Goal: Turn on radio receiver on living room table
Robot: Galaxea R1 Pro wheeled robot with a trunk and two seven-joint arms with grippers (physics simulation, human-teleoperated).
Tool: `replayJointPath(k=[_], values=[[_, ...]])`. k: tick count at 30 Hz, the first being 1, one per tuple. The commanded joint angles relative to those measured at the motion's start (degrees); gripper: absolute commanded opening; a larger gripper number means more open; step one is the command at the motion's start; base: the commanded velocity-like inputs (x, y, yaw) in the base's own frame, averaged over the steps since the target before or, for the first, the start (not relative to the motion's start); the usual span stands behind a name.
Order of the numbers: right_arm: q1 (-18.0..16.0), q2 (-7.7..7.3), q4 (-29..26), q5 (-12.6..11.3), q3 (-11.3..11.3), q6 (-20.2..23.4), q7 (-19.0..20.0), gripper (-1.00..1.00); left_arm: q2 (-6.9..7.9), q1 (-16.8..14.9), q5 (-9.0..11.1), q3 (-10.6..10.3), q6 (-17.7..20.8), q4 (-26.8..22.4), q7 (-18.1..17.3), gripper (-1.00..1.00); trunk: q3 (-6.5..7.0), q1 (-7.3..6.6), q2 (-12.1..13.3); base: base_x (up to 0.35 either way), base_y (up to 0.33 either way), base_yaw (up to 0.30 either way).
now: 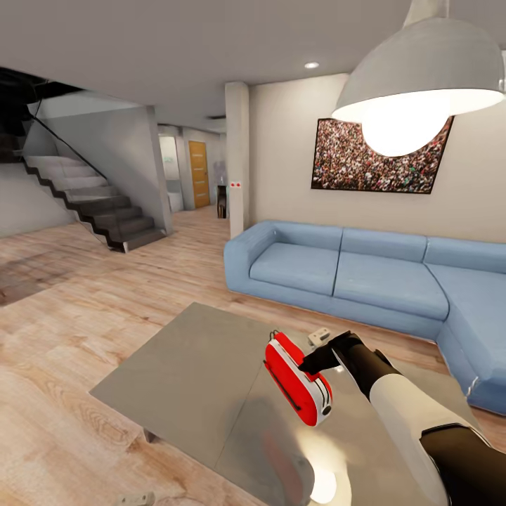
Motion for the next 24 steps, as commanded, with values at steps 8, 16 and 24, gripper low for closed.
replayJointPath(k=[8,16,24], values=[[0.0,0.01,0.0,-0.2,0.0,0.0,0.0,-1.00,0.00,0.0,0.0,0.0,0.0,0.0,0.0,1.00,1.45,-1.76,3.2,0.000,0.000,0.000],[0.0,0.01,0.0,-0.2,0.0,-0.1,0.0,-1.00,0.00,0.0,0.0,0.1,0.0,0.0,0.0,1.00,2.70,-3.30,6.0,0.000,0.000,0.000],[0.0,0.00,0.0,-0.2,0.0,-0.1,0.0,-1.00,0.00,0.0,0.0,0.1,0.0,0.0,0.0,1.00,2.70,-3.30,6.0,0.000,0.000,0.000]])
